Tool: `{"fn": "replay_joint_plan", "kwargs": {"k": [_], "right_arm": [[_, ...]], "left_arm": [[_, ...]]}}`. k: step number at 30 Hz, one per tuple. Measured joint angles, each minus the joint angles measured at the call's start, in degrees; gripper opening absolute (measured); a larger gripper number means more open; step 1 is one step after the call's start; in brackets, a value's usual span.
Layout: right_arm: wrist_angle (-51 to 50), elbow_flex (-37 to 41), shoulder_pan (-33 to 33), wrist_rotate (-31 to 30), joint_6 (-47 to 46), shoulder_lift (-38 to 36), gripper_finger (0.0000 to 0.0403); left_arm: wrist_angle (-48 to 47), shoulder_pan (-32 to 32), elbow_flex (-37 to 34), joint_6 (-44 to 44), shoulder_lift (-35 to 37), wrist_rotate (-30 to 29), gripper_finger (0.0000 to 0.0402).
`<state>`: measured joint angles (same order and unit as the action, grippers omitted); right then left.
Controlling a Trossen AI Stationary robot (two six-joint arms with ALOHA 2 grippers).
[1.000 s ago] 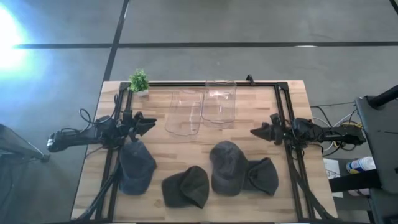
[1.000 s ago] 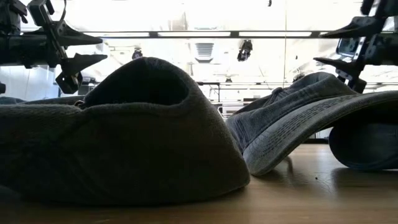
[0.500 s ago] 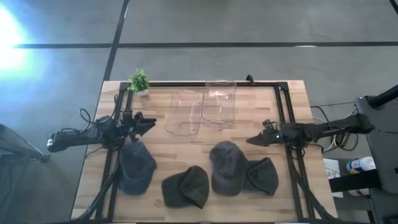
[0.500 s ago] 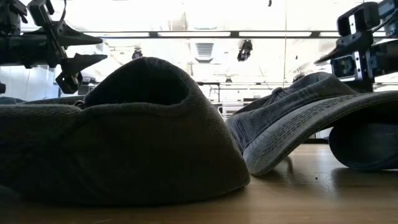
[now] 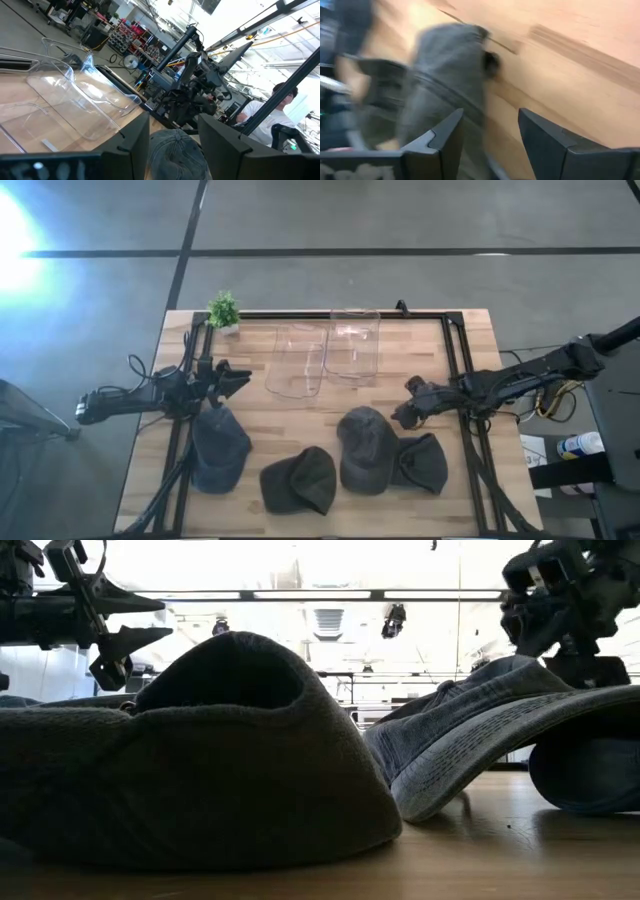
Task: Pick & Place hat
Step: Put the right black cap into the right transparent bin
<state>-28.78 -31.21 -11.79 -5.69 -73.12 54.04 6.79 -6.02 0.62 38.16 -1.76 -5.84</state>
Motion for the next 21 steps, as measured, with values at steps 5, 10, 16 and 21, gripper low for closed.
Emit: {"fn": "replay_joint_plan", "kwargs": {"k": [5, 10, 16, 21], "right_arm": [[0.7, -4.69, 0.0, 3.52, 5.99, 5.04, 0.0182], [1.3, -6.28, 0.04, 7.76, 11.42, 7.21, 0.0182], [1.23, -5.0, 0.07, 8.8, 16.35, 6.68, 0.0182], [2.83, -3.48, 0.1, 9.99, 22.22, 5.97, 0.0183]], "left_arm": [[0.0, 0.0, 0.0, 0.0, 0.01, 0.01, 0.0161], [-0.02, 0.0, 0.0, 0.01, 0.0, 0.01, 0.0161], [-0.02, 0.0, 0.0, 0.01, 0.0, 0.01, 0.0161], [0.0, 0.0, 0.0, 0.0, 0.0, 0.0, 0.0161]]}}
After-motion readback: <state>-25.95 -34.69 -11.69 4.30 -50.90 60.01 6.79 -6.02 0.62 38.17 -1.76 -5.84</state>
